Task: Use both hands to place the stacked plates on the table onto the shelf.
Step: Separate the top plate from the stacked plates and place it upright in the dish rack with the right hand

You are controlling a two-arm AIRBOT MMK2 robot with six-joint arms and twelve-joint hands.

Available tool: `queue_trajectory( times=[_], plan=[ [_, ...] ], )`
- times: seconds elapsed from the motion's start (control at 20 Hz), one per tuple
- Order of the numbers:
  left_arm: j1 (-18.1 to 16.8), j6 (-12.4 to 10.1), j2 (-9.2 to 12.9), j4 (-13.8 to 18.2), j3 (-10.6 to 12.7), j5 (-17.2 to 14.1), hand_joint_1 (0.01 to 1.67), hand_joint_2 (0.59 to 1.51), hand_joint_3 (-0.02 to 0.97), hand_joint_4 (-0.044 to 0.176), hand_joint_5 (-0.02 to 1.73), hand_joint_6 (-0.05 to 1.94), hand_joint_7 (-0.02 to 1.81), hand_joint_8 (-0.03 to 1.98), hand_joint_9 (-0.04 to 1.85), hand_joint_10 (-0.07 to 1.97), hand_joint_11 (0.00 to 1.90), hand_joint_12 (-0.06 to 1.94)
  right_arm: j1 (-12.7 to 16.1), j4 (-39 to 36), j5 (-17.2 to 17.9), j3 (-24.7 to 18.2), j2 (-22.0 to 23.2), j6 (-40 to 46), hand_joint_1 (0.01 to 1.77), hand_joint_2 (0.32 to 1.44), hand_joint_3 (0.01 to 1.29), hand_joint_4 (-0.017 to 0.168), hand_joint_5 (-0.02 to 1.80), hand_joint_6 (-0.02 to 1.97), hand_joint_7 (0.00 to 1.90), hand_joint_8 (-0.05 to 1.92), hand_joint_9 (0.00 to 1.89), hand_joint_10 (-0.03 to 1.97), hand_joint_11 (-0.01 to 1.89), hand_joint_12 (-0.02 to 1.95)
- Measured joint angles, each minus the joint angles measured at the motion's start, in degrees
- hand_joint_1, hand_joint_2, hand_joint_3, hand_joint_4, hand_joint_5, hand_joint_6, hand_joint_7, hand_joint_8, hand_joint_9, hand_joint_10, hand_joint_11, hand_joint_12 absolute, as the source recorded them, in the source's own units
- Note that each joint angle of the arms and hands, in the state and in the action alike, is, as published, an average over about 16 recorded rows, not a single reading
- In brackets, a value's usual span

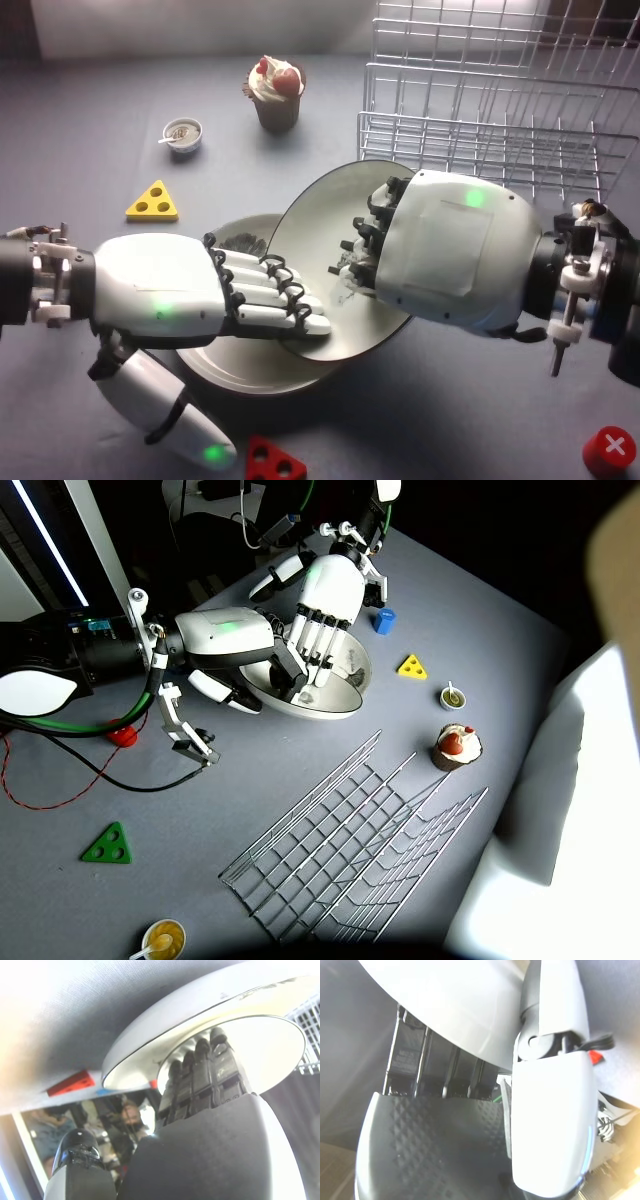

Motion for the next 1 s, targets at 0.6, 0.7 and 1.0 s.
queue_trajectory(
  times=[0.6, 0.7, 1.0],
  plan=[
    [-2.34, 0.03, 11.31, -7.19, -2.62, -1.67, 0.03, 0.985, -0.007, -0.001, 0.15, 0.02, 0.18, 0.02, 0.17, 0.01, 0.17, 0.01, 1.92, 4.22, -2.24, -8.51, 3.65, -1.78, 1.42, 0.88, 0.01, -0.001, 0.99, 0.84, 1.14, 0.42, 1.08, 0.71, 1.01, 1.28],
    [-2.66, 0.02, 13.42, -8.04, -2.99, -2.14, 0.03, 0.986, -0.007, -0.001, 0.15, 0.02, 0.17, 0.02, 0.17, 0.01, 0.17, 0.01, 3.28, 6.94, -2.99, -9.62, 4.53, -2.29, 1.43, 0.88, 0.01, -0.001, 0.99, 0.86, 1.15, 0.42, 1.08, 0.73, 1.01, 1.28],
    [-2.88, 0.01, 18.34, -8.73, -3.27, -3.55, 0.03, 0.985, -0.007, 0.0, 0.15, 0.02, 0.16, 0.02, 0.16, 0.01, 0.16, 0.01, 9.89, 16.88, -5.89, -11.83, 7.28, -3.66, 1.44, 0.89, 0.01, -0.003, 1.0, 0.88, 1.17, 0.39, 1.11, 0.71, 0.99, 1.28]
  ],
)
